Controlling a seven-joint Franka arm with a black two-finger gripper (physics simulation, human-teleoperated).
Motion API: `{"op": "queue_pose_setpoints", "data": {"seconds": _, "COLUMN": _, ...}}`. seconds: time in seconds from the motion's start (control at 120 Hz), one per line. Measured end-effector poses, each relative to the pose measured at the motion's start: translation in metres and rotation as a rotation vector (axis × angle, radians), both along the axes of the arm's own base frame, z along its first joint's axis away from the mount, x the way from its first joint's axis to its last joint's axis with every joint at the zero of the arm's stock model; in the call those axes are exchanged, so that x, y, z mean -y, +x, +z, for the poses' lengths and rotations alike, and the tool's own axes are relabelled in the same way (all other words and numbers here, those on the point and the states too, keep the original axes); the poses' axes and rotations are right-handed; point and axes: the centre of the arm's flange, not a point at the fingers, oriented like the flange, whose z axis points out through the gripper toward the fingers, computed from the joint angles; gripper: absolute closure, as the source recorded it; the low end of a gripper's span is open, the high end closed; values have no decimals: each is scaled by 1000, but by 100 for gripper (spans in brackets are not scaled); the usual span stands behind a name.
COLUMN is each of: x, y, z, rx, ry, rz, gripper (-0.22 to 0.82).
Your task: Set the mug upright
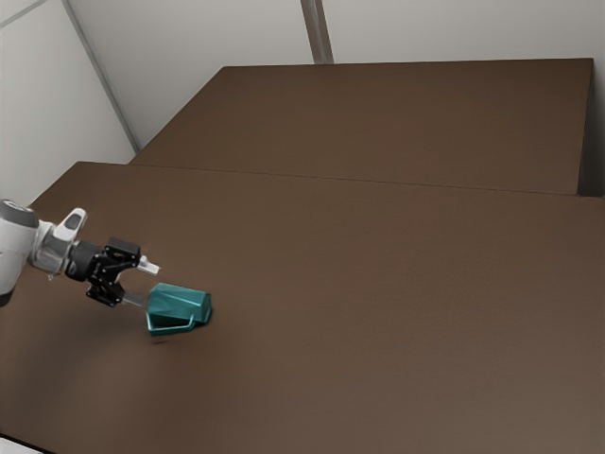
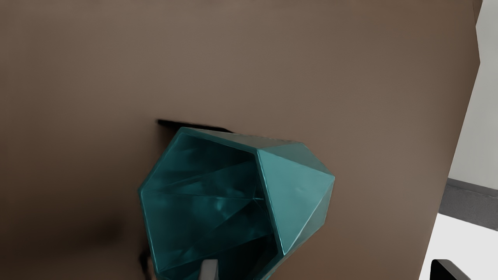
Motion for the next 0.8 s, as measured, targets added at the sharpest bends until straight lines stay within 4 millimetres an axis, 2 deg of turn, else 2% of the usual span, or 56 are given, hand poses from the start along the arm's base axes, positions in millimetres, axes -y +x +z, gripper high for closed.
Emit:
{"op": "queue_pose_setpoints", "data": {"seconds": 0.1, "x": -24, "y": -13, "z": -1, "rx": 71, "ry": 9, "rz": 36, "gripper": 2}}
{"op": "queue_pose_setpoints", "data": {"seconds": 0.183, "x": -29, "y": -16, "z": -3, "rx": 114, "ry": 18, "rz": 28, "gripper": 2}}
{"op": "queue_pose_setpoints", "data": {"seconds": 0.508, "x": -4, "y": -12, "z": -23, "rx": 220, "ry": 2, "rz": -44, "gripper": 2}}
{"op": "queue_pose_setpoints", "data": {"seconds": 0.8, "x": 22, "y": -4, "z": -31, "rx": 290, "ry": -19, "rz": -84, "gripper": 2}}
